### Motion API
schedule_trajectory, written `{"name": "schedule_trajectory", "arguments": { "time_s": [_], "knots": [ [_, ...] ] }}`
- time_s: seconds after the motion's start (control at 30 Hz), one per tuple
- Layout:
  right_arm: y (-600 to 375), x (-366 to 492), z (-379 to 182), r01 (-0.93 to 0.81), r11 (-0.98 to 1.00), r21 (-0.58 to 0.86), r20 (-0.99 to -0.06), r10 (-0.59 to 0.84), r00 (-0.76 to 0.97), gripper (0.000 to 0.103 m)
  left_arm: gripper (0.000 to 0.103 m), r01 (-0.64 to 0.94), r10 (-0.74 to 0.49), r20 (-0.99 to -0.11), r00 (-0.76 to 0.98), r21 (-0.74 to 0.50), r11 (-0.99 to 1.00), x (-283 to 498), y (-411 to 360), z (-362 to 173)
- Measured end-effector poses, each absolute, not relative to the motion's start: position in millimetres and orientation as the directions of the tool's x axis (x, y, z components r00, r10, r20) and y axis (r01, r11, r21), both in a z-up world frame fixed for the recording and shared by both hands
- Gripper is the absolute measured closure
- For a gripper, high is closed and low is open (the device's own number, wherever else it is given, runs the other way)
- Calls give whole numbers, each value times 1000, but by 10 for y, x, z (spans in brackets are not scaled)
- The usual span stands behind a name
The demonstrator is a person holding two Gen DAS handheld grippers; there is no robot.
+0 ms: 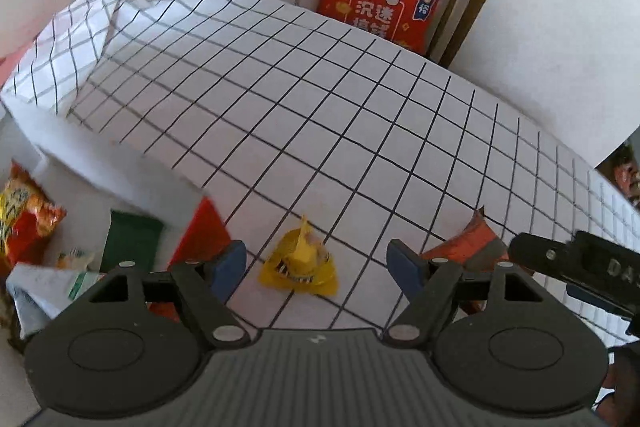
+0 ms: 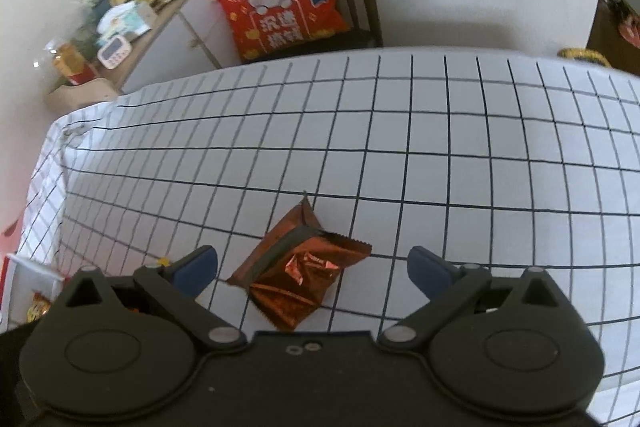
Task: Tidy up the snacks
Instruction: 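Lift both tools out of the box toward the M&M's and foil packets, then grasp the yellow M&M's packet with the left tool while the right tool grasps the foil packet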
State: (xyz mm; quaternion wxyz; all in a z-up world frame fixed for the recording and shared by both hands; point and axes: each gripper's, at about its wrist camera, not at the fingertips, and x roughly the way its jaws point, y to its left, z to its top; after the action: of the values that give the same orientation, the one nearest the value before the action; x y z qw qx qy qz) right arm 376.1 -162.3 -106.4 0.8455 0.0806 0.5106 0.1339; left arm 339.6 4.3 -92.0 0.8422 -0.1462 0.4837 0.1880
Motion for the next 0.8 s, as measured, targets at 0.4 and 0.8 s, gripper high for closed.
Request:
{"name": "schedule_trajectory", "arguments": {
  "time_s": [0.4,0.8],
  "knots": [
    [-1522,3959,-1349,-84,951,298,-864,306,399,2,26,-492,309,-869,387,89,866,3558,-274,-1227],
    [-1366,4027,-1523,-93,958,272,-886,287,365,4,28,-533,264,-898,351,40,845,3691,-132,-1473]
  ]
}}
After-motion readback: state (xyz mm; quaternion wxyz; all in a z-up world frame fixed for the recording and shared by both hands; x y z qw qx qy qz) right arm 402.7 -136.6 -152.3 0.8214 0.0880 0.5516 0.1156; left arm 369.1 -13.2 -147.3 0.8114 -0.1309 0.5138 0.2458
